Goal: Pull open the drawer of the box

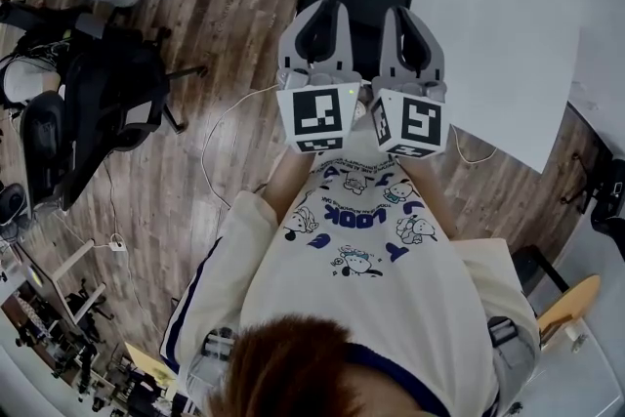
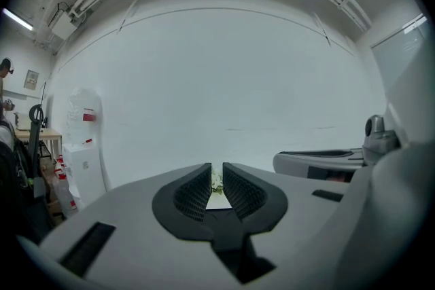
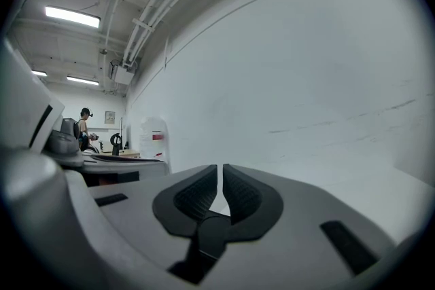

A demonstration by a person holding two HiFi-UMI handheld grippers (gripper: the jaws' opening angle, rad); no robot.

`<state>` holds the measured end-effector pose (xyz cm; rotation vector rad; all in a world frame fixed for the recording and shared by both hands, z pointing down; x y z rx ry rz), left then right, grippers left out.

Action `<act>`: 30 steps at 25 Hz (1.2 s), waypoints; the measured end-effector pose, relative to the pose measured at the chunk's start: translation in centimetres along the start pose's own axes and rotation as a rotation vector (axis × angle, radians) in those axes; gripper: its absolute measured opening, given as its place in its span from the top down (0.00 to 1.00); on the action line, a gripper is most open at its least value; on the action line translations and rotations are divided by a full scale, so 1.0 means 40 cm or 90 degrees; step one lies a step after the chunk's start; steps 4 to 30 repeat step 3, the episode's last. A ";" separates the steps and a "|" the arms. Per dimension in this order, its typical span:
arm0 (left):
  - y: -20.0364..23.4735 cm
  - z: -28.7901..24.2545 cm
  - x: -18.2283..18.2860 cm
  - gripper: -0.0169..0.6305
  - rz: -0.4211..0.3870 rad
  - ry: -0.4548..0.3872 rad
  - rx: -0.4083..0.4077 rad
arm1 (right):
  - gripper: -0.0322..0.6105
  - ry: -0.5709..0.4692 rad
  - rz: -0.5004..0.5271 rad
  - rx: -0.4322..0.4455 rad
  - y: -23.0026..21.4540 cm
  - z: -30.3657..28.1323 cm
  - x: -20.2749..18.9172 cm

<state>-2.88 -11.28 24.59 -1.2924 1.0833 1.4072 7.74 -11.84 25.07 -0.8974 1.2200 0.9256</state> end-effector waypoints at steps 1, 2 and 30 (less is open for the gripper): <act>-0.001 -0.001 -0.001 0.88 0.000 0.000 0.000 | 0.88 0.000 0.001 0.000 -0.002 -0.001 -0.001; -0.002 -0.003 -0.002 0.88 0.000 0.001 0.000 | 0.88 0.001 0.001 0.001 -0.004 -0.002 -0.001; -0.003 -0.004 -0.003 0.88 0.000 0.001 0.000 | 0.88 0.001 0.002 0.001 -0.006 -0.002 -0.002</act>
Point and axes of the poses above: the fingertips, and each gripper's own axes: z backward along the fingers, y to its left, x out of its top, the point moved 3 cm from there along z, backward along the fingers, and after that the axes turned 11 degrees about -y, right-handed, at the moved point
